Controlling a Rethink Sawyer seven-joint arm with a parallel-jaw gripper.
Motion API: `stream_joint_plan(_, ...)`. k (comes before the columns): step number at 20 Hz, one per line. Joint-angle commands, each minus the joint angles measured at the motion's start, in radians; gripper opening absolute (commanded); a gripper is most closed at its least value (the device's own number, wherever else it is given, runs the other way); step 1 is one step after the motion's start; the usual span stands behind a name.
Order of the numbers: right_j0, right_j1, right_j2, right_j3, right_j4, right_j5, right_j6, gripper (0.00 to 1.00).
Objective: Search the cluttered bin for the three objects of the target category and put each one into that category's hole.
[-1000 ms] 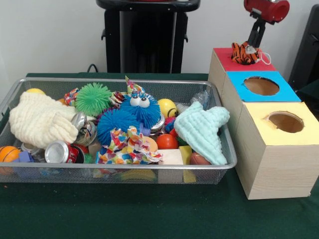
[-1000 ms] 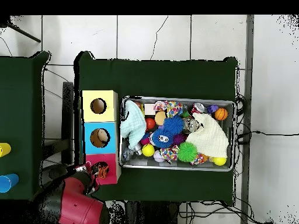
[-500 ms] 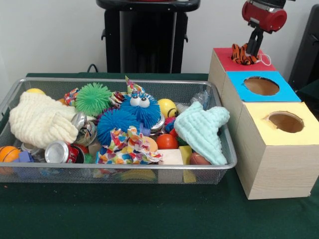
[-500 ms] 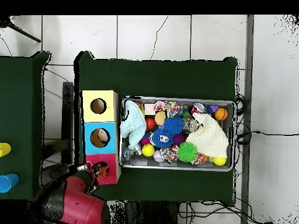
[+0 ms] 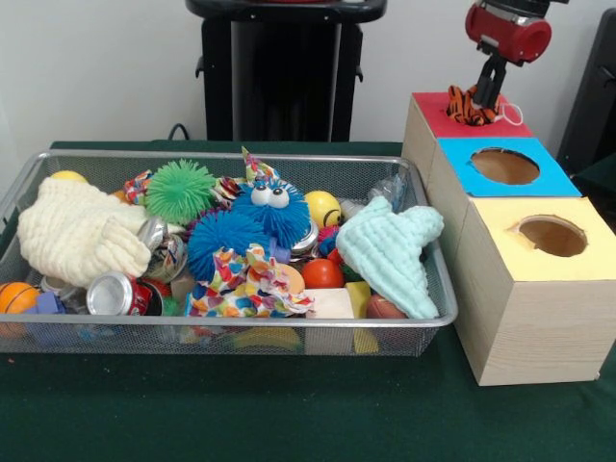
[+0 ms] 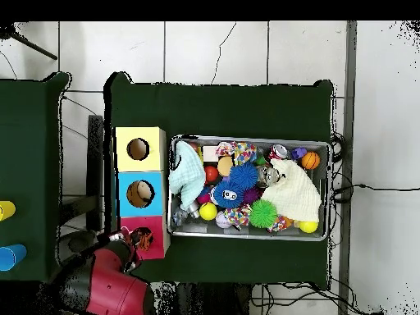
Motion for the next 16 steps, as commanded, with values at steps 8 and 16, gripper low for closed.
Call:
stream_joint_plan(8, -0.12, 0.135, 0.229, 0.055, 0.016, -0.092, 0.16, 0.0)
stream_joint_plan(16, -0.206, 0.139, 0.301, 0.09, -0.02, -0.199, 0.142, 0.0)
